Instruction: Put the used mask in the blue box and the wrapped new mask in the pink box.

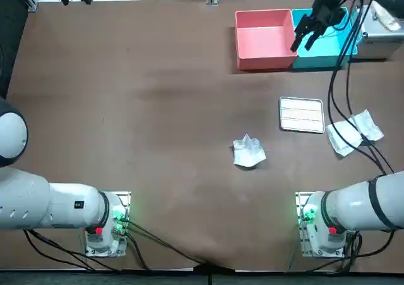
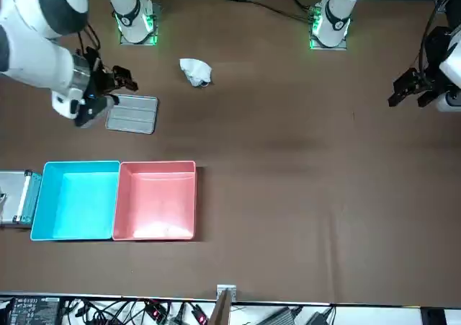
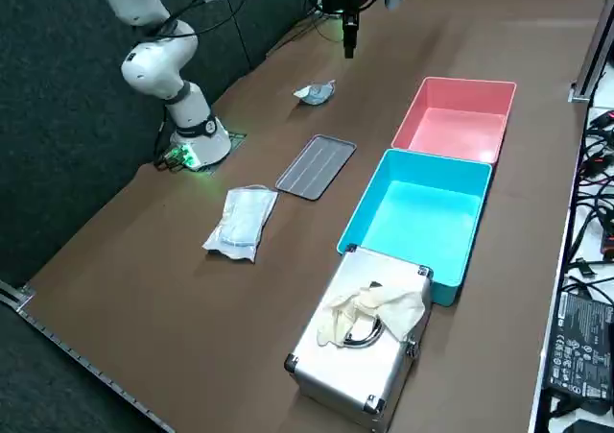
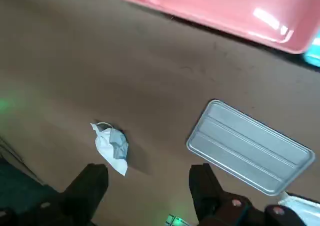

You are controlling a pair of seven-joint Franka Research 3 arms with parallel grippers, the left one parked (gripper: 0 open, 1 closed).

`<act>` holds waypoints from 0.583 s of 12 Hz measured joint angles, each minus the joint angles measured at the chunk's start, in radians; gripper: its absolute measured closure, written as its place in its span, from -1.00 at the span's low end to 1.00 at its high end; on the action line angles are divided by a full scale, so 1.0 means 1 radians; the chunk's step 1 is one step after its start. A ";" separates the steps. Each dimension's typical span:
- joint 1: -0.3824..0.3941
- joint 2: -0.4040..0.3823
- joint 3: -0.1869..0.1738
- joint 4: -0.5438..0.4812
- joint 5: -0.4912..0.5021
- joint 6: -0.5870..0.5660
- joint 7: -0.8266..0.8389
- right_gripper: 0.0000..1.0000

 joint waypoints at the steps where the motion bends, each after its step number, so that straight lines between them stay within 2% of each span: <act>1: 0.034 0.002 0.001 -0.029 -0.001 0.018 -0.002 -1.00; 7: 0.050 0.002 -0.001 -0.061 -0.009 0.025 -0.044 -1.00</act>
